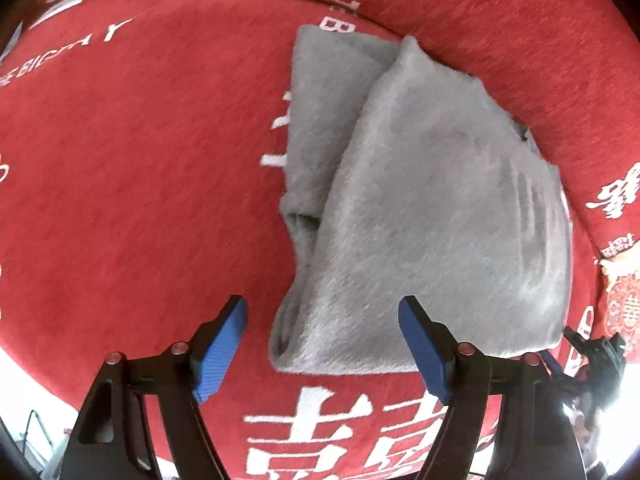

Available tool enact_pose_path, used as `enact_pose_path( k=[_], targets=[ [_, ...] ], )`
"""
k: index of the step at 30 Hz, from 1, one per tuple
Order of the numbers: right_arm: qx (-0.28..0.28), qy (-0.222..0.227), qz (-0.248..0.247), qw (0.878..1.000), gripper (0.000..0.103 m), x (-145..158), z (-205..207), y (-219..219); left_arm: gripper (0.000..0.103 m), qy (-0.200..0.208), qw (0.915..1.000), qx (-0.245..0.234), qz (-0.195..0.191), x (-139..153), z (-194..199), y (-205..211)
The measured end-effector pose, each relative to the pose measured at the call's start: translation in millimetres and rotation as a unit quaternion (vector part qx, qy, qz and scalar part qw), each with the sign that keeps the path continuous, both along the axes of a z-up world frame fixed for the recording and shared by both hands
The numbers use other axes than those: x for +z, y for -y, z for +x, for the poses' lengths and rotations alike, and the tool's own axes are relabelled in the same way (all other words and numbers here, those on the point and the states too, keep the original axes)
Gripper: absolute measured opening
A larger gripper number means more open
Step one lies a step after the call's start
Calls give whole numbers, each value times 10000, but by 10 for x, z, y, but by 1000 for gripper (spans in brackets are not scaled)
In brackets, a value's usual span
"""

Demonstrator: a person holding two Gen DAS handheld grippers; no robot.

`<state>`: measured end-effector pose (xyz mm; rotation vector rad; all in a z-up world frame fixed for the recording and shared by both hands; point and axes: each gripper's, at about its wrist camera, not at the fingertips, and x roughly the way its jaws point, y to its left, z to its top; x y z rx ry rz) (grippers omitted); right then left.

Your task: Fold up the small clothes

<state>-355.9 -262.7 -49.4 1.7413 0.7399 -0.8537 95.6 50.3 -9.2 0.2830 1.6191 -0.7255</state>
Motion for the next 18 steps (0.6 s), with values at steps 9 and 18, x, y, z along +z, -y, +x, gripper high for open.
enact_pose_path(
  k=[9,18],
  targets=[
    [1257,-637,-668,9878,8,353,250,190,9,292,9985,-455,-36,141,-88,9],
    [1667,-1116,-584,9779,14,143,220,131,9,372,9979,-512,135,56,-143,-156]
  ],
)
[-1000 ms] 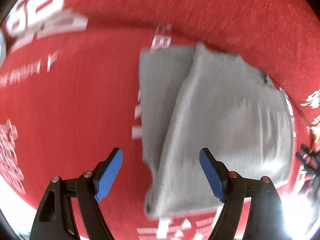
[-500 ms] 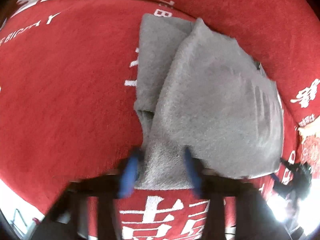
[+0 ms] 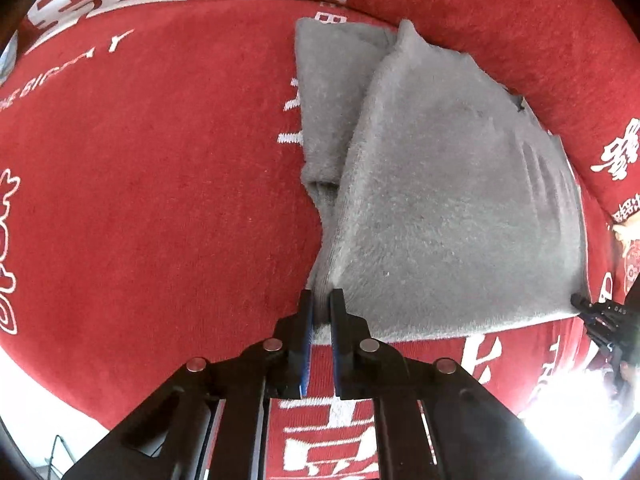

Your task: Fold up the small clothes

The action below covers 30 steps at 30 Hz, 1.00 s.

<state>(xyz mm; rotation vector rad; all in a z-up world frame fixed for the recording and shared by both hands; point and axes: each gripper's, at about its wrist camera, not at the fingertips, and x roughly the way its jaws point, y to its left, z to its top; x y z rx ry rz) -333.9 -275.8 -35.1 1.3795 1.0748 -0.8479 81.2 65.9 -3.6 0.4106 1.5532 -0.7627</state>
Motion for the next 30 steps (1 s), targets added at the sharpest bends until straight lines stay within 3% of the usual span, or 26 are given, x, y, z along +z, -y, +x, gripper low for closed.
enact_pose_path(
  k=[5,10,15,20,22,24,30],
  targets=[
    [137,-390,-235,9989,15,314,-93,-99,9,360,9992,24,-195,359,52,10],
    [322,-173,-865,9956,15,666,99,-1,9,630,9966,-100,-523,566,254,341],
    [607,0,-888,9942,15,545,550,239,9,649,9952,-174,-716,390,430,897],
    [734,34,-753,9944,15,266,882,385,9,628,9971,-164,-397,16,464,1235],
    [678,-35,-605,9959,15,151,879,406,9,567,9981,-73,-241,-113,498,1216],
    [514,-5,-421,9978,15,47,803,432,9,426,9984,103,-354,-138,548,1141],
    [235,83,-299,9992,18,145,600,442,9,540,9984,-84,-142,-9,488,1093]
  ],
)
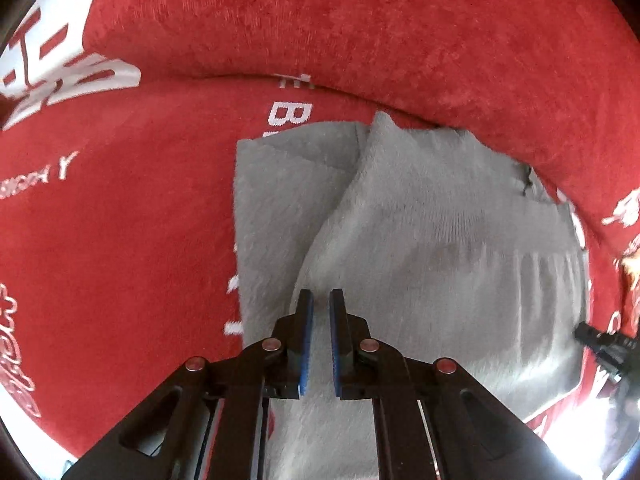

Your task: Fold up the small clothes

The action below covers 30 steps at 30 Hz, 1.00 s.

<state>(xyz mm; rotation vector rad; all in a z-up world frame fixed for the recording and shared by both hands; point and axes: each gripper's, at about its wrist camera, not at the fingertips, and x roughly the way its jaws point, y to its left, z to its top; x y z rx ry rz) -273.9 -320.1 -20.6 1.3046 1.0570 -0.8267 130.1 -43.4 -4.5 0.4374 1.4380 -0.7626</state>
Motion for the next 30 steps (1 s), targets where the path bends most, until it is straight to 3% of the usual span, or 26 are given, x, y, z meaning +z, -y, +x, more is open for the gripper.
enact_pose_path(
  k=[4,8,16,20,26,27,28,29,30],
  targets=[
    [122,-115,-31,9999,20,131,-25,-90,9,-6,9999,-132,54,118,-149,-76],
    [204,-182,-73,9996,36,252,9,-227,9,-75,9998,-132,97,203,-257,-214],
    [573,-133,-148,9982,38,385,331,-492,9,-12,9994,-179,305,294,-366,-433],
    [827,-139,-206,9963,44,418,509,-642,9,-84,9990,-184,390,311,-406,-498],
    [1032,-111,-125,9945,45,421,653,-851,10,-207,9989,57,406,320,-417,-656],
    [1053,-119,-103,9943,45,409,671,-886,24,-236,9989,90,396,321,-420,-681],
    [1058,-121,-85,9943,45,402,679,-912,77,-244,9989,114,390,330,-429,-714],
    [1064,-118,-52,9942,45,386,697,-944,102,-172,9989,207,389,346,-426,-749],
    [1069,-114,-16,9942,45,372,715,-975,102,9,9990,305,312,393,-427,-784]
  ],
)
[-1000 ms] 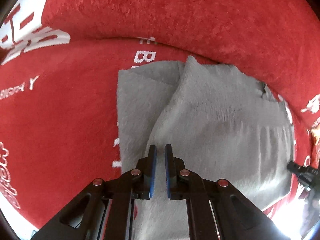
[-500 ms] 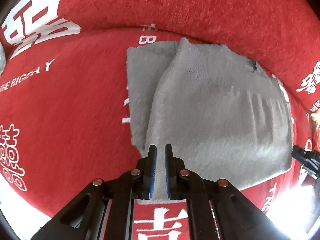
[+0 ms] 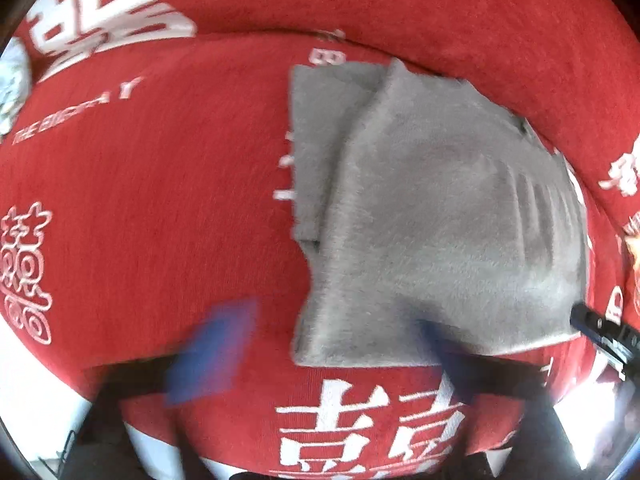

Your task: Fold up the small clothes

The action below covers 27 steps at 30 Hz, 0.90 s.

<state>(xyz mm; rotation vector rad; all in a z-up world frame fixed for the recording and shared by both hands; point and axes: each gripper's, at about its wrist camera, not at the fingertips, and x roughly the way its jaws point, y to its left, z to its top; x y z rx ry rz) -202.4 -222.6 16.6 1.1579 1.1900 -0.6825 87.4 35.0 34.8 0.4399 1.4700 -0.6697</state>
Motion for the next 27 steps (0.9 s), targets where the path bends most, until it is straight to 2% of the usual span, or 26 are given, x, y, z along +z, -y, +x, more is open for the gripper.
enact_pose_path(
  k=[5,9,15,27],
  targets=[
    [76,25,102,9999,45,-37,82,-119,102,22,10000,-16,-32,52,1,-77],
    [123,118,169,9997,61,-41,169,-199,102,189,9998,5,44,85,26,-141],
    [337,314,278,9986,71,-40,329,-365,102,163,9997,97,171,40,108,-174],
    [64,553,621,9965,72,-172,370,-536,102,126,9994,113,314,-107,246,-193]
  ],
)
